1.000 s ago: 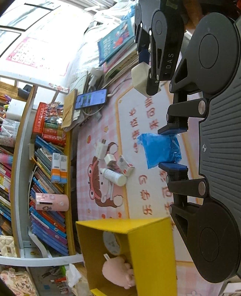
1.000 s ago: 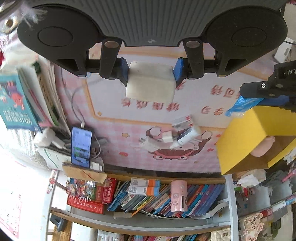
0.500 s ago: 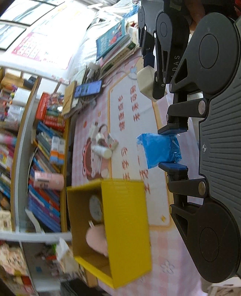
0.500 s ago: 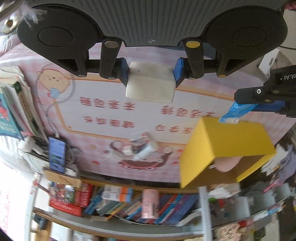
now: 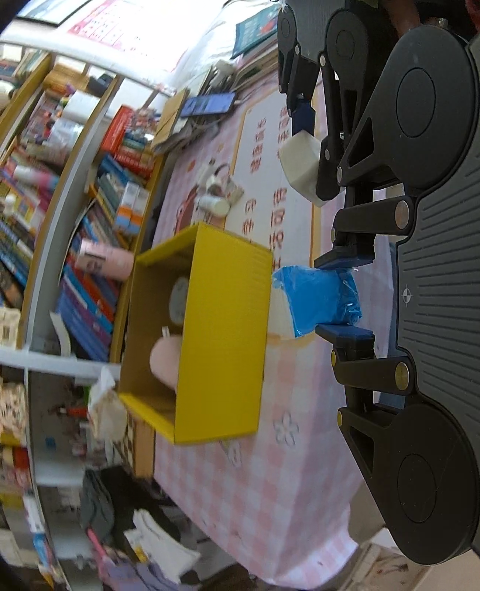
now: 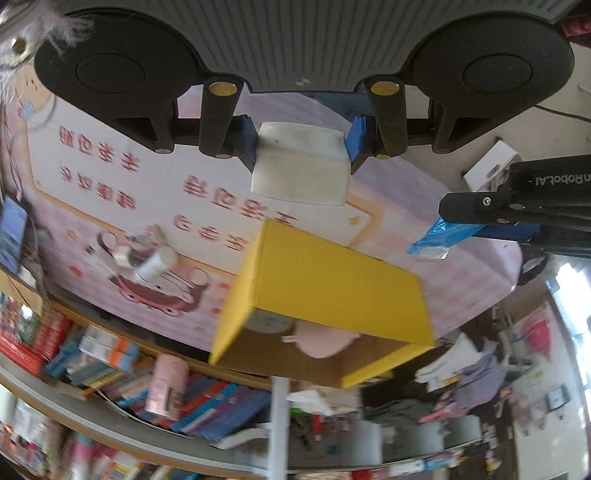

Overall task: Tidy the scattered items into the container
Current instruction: 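Lift the blue packet and white block and carry them toward the yellow box, then lower the blue packet into the box and open the left tool while the right tool releases the white block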

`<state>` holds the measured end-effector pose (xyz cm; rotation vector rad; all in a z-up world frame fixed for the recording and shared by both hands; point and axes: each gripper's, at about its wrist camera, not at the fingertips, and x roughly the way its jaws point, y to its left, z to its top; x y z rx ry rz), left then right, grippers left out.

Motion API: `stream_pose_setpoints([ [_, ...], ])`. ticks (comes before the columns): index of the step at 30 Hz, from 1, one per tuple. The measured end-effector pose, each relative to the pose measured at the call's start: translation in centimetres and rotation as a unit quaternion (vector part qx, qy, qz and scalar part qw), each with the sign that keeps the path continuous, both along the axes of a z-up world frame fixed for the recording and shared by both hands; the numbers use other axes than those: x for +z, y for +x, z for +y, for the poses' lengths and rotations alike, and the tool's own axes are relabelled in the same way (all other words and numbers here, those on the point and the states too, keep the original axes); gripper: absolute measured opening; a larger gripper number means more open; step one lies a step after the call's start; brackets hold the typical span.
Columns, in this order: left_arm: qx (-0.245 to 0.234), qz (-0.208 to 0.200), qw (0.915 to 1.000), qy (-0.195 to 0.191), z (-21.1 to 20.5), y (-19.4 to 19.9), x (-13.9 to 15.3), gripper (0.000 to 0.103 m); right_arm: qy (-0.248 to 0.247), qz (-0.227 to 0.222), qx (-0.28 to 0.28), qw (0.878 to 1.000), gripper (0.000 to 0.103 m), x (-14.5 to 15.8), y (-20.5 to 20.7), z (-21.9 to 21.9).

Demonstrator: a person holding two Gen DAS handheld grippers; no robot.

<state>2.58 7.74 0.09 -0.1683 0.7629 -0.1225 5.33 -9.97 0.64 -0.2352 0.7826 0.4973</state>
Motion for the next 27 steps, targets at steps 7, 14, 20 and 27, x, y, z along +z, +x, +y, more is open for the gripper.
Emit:
stream_pose_setpoints([
  [7, 0.01, -0.001, 0.9999, -0.003, 1.4, -0.2, 0.0, 0.029, 0.0, -0.009, 0.013, 1.0, 0.044, 0.3, 0.2, 1.4],
  [14, 0.02, -0.011, 0.9997, 0.004, 1.9, 0.3, 0.4, 0.029, 0.004, -0.023, 0.048, 0.999, 0.044, 0.6, 0.8, 2.8],
  [20, 0.017, -0.034, 0.999, 0.023, 2.6, 2.0, 2.1, 0.028, 0.031, -0.069, 0.047, 0.996, 0.044, 2.6, 2.5, 3.1],
  [27, 0.005, -0.084, 0.9955, 0.044, 3.2, 6.9, 5.2, 0.028, 0.059, -0.124, 0.026, 0.99, 0.044, 5.9, 7.6, 3.3],
])
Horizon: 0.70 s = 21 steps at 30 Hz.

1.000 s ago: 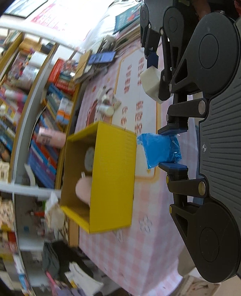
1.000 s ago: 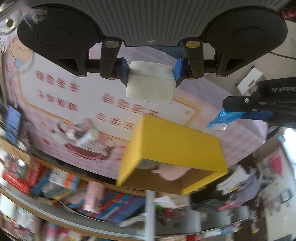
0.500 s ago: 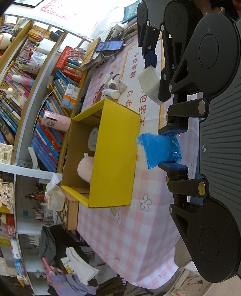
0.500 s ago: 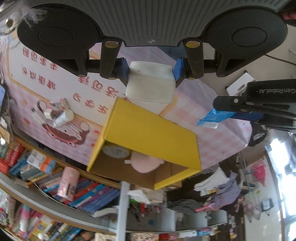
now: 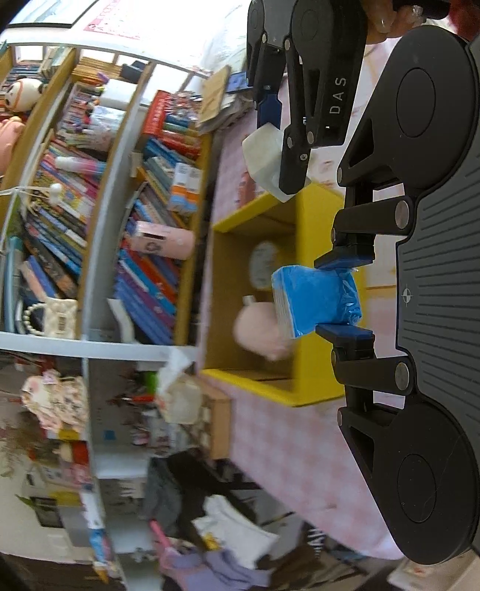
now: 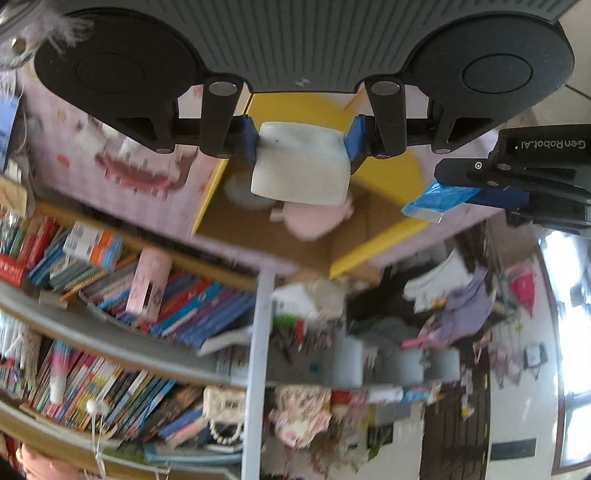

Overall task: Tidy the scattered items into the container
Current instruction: 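Lower the blue packet into the box and open the left tool while the right tool releases the white block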

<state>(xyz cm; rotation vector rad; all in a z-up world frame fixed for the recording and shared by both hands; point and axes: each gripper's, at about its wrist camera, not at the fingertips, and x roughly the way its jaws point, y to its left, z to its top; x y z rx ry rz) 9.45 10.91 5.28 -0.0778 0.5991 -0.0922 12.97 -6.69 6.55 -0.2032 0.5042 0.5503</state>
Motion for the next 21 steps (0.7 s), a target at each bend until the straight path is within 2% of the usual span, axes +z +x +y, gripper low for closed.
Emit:
stream_pose_setpoints([
  [6, -0.017, -0.014, 0.9995, 0.023, -0.3, 5.4, 0.7, 0.028, -0.006, -0.022, 0.005, 1.0, 0.044, 0.8, 5.3, 1.0],
  [11, -0.031, 0.031, 0.998, 0.046, -0.6, 10.3, -1.6, 0.028, -0.043, 0.009, 0.014, 0.999, 0.044, -1.5, 10.0, 2.5],
  [15, -0.045, 0.06, 0.9942, 0.077, -0.9, 13.0, -3.6, 0.028, -0.081, 0.01, 0.026, 0.996, 0.044, -3.7, 12.4, 3.5],
  [21, -0.068, 0.122, 0.9828, 0.121, -1.7, 16.4, -6.9, 0.029, -0.15, 0.055, 0.08, 0.984, 0.044, -7.0, 15.7, 5.4],
])
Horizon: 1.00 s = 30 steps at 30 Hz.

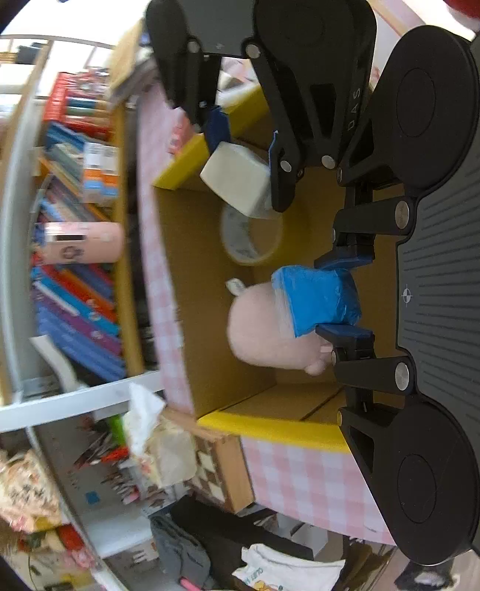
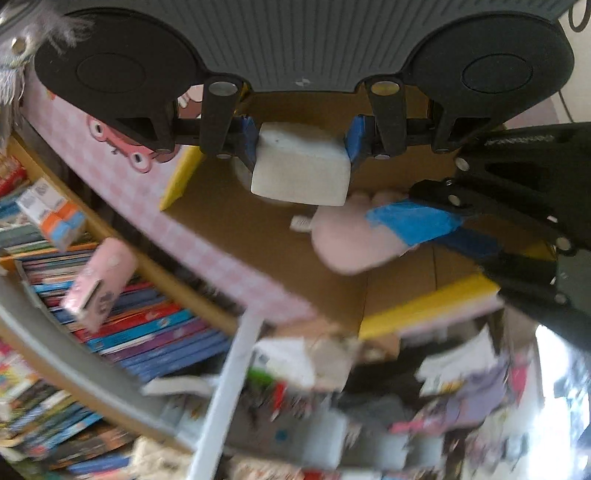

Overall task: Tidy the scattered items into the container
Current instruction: 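Lower the blue packet into the box and open the left tool while the right tool releases the white block, then withdraw both open tools from the box back toward the scattered items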

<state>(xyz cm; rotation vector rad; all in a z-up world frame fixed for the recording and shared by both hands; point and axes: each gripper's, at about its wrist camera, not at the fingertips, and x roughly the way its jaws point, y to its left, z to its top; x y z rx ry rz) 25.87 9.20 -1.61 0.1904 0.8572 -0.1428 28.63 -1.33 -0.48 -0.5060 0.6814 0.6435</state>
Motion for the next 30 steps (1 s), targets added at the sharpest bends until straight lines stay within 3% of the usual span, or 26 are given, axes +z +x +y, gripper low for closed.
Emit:
stream_pose_setpoints([
  [7, 0.002, 0.031, 0.9995, 0.008, 0.2, 1.3, -1.5, 0.029, -0.014, 0.018, 0.02, 1.0, 0.044, -1.4, 1.6, 0.5],
  [15, 0.01, 0.036, 0.9991, 0.021, -0.2, 2.0, -2.0, 0.033, -0.026, 0.024, 0.027, 0.999, 0.046, -2.0, 2.2, 0.5],
  [16, 0.015, 0.032, 0.999, 0.026, -0.2, 2.0, -2.1, 0.034, -0.026, 0.024, 0.026, 0.999, 0.046, -2.0, 2.2, 0.5],
  [18, 0.032, 0.022, 0.9983, 0.044, -0.3, 1.9, -2.0, 0.051, -0.021, 0.02, 0.024, 0.999, 0.055, -1.7, 2.2, 0.3],
  [20, 0.042, 0.005, 0.9976, 0.055, -0.4, 1.4, -1.6, 0.061, -0.016, 0.004, 0.02, 1.0, 0.061, -1.2, 2.0, 0.0],
  [30, 0.043, -0.077, 0.9955, 0.036, -1.2, -2.3, 3.2, 0.07, 0.048, -0.055, -0.01, 0.997, 0.069, 3.7, -0.9, -3.1],
])
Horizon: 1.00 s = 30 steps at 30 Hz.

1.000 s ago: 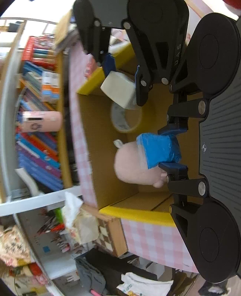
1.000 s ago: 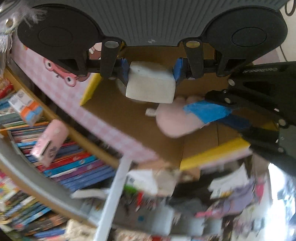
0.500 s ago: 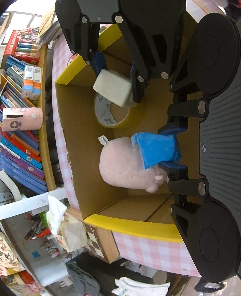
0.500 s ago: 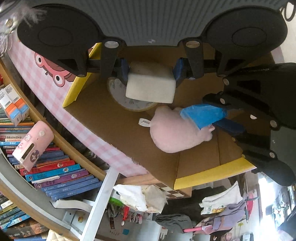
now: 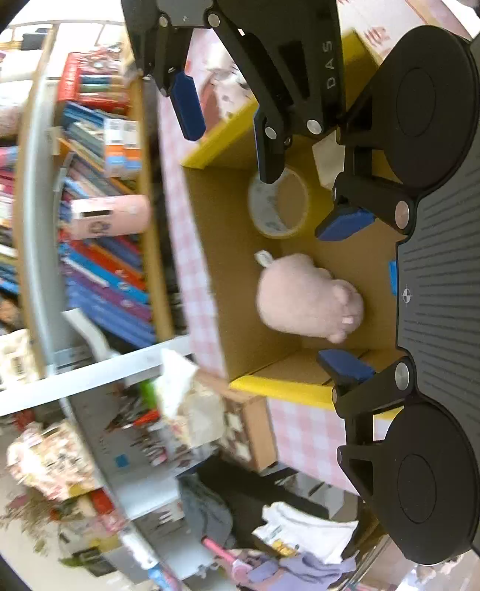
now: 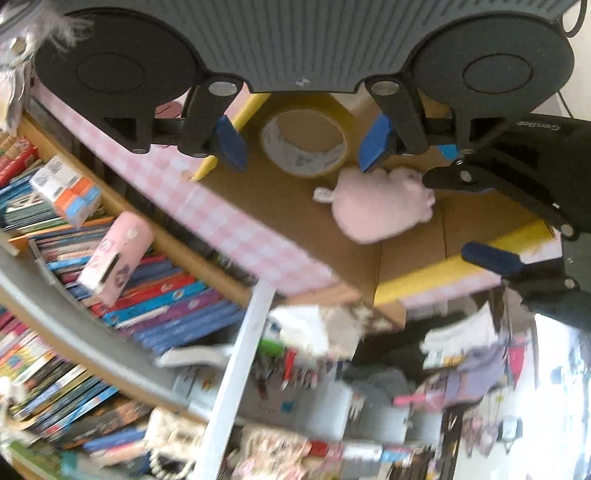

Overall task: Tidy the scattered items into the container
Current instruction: 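Withdraw both open tools from the box back toward the scattered items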

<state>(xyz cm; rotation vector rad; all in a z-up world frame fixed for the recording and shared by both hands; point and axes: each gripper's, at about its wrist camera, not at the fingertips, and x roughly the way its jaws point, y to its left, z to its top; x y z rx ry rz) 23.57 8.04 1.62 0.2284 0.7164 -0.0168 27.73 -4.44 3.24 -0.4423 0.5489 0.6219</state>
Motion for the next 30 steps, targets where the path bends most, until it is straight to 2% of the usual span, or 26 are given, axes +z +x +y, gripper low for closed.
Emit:
stream_pose_setpoints([
  [8, 0.021, -0.074, 0.9967, -0.027, -0.5, -5.2, 4.0, 0.078, 0.062, -0.035, -0.056, 0.996, 0.072, 3.2, -3.8, -3.8],
  [15, 0.047, -0.099, 0.9934, -0.034, -0.4, -10.7, 5.3, 0.08, 0.089, -0.04, -0.091, 0.991, 0.072, 3.8, -8.3, -6.5],
  [23, 0.063, -0.118, 0.9902, -0.038, -1.4, -17.2, 5.7, 0.084, 0.108, -0.048, -0.123, 0.985, 0.073, 3.8, -15.2, -9.2],
  [27, 0.059, -0.11, 0.991, -0.048, -2.7, -19.9, 4.7, 0.084, 0.108, -0.041, -0.141, 0.983, 0.073, 3.0, -19.0, -10.4],
  [30, 0.075, -0.113, 0.9893, -0.053, -3.9, -22.1, 3.6, 0.084, 0.116, -0.025, -0.157, 0.98, 0.073, 2.0, -22.0, -11.3],
])
